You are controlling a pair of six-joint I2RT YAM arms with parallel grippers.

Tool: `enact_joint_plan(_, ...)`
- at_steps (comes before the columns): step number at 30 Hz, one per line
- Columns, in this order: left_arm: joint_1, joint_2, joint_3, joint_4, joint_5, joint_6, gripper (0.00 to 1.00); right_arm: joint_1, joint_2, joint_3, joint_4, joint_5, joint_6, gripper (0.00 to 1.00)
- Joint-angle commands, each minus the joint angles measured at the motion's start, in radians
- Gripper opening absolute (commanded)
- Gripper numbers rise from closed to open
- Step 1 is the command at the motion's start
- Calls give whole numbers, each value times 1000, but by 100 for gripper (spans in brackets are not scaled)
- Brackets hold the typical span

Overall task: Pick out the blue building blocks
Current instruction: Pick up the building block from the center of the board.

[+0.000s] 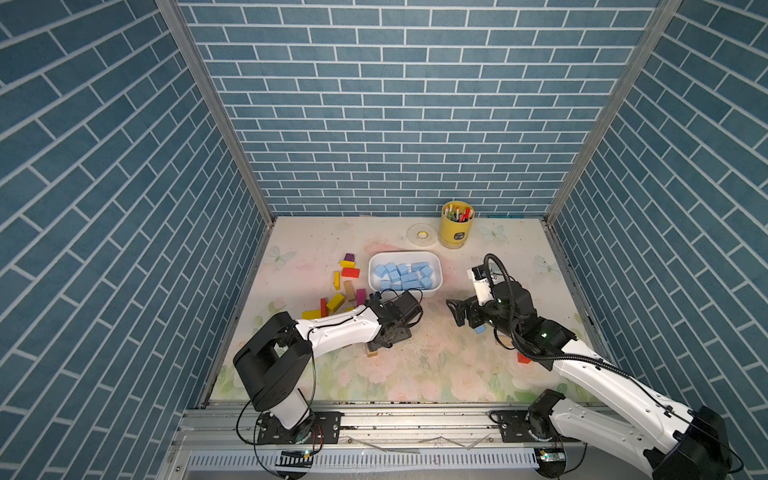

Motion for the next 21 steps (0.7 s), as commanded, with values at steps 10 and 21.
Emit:
enact_joint_plan(10, -3, 30, 7, -37, -8, 22, 57, 5, 5, -7, 1, 1, 7, 99)
enact_joint_plan(21, 12, 83, 16, -31, 38, 23, 39, 4, 7, -5, -2, 1, 7, 99)
